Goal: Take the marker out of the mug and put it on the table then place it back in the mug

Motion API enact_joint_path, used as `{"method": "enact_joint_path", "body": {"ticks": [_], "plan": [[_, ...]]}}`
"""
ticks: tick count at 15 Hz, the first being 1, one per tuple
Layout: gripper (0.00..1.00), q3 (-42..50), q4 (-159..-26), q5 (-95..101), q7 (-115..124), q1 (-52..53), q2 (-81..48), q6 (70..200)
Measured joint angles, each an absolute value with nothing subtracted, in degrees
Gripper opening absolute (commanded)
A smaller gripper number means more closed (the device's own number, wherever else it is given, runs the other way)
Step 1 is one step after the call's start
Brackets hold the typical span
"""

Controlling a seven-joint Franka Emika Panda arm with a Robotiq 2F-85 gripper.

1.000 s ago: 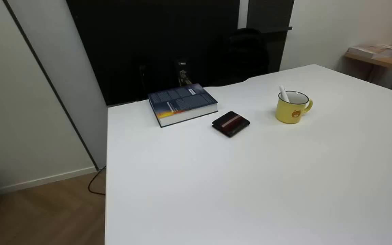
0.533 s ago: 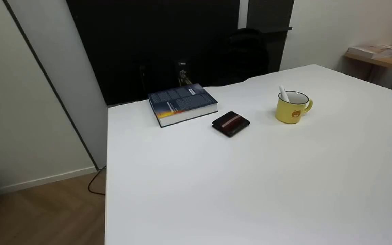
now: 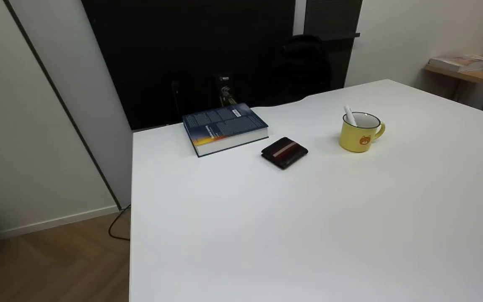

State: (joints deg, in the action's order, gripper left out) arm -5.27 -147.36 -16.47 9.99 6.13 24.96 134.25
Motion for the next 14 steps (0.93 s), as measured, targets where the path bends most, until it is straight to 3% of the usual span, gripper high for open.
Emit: {"method": "enact_joint_path", "body": {"ticks": [10, 14], "plan": [[1.0, -5.4, -149.4, -2.7, 14.6, -3.2, 11.2, 154.8], [1.0, -4.3, -145.0, -2.2, 17.1, -4.1, 1.4, 156.1]]}}
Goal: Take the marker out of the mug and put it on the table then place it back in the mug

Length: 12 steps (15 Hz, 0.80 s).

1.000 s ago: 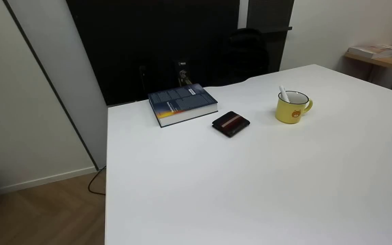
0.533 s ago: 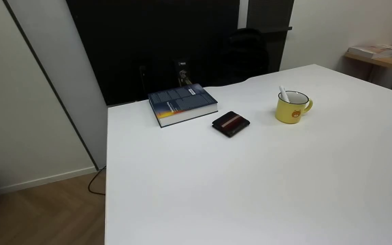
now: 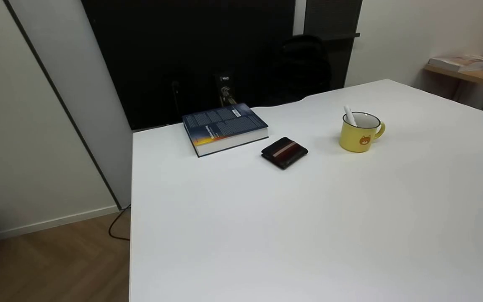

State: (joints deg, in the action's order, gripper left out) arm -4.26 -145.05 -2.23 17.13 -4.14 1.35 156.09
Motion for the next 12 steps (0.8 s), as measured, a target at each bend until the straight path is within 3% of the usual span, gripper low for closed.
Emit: {"method": "enact_joint_path", "body": {"ticks": [6, 12], "plan": [[1.0, -2.7, -136.3, -5.7, 17.8, -3.0, -11.5, 152.8], [1.0, -2.4, -135.3, -5.9, 17.7, -2.7, -12.8, 152.5]]}}
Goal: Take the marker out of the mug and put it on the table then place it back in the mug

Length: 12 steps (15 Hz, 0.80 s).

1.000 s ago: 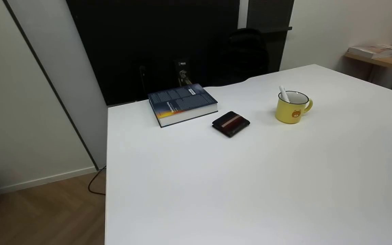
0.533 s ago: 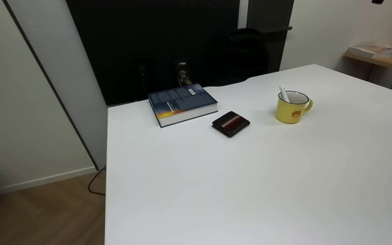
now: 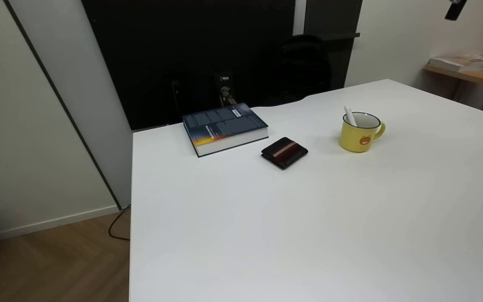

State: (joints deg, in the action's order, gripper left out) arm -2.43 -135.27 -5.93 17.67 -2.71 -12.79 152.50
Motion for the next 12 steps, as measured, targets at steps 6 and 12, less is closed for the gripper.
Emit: {"method": "enact_joint_path", "body": {"ticks": [6, 12], "plan": [[1.0, -0.6, -130.8, -5.7, 17.7, -0.7, -16.8, 150.0], [1.0, 1.9, -115.1, -5.5, 18.3, 2.2, -31.1, 144.5]]}}
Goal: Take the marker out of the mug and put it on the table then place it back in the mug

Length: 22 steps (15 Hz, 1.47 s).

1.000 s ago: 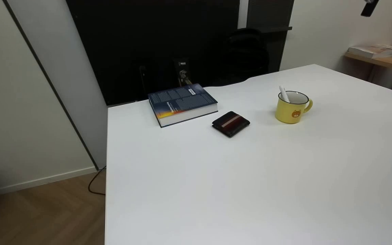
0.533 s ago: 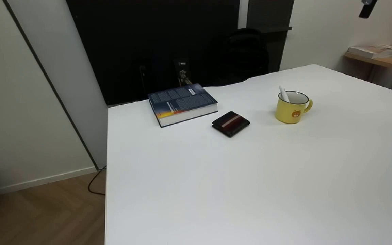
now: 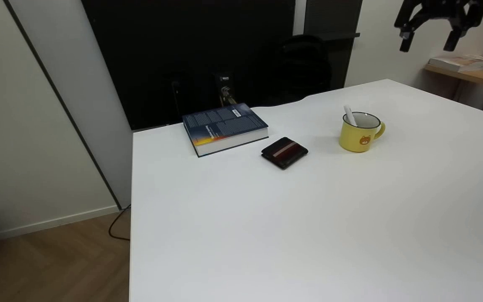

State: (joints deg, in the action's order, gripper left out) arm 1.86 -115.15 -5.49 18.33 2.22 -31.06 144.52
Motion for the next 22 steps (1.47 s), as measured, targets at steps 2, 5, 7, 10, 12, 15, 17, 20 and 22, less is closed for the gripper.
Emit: {"method": "enact_joint_path", "body": {"ticks": [2, 5, 7, 10, 12, 15, 17, 20, 22], "plan": [[1.0, 2.6, -109.2, -5.5, 18.8, 3.2, -36.1, 142.1], [1.0, 3.0, -100.4, -5.5, 19.2, 4.3, -43.2, 138.1], [1.0, 2.8, -94.7, -5.6, 19.2, 4.7, -47.4, 134.5], [1.0, 2.6, -86.7, -5.9, 19.1, 4.8, -53.3, 128.4], [1.0, 2.6, -81.6, -6.6, 19.1, 4.6, -56.9, 123.3], [1.0, 2.6, -74.5, -7.4, 19.1, 4.2, -62.0, 116.5], [1.0, 2.6, -70.1, -7.9, 19.1, 4.0, -65.1, 114.6], [1.0, 2.6, -69.6, -7.9, 19.0, 4.0, -65.8, 114.7], [1.0, 2.6, -69.6, -7.9, 19.0, 4.1, -65.8, 114.7]]}}
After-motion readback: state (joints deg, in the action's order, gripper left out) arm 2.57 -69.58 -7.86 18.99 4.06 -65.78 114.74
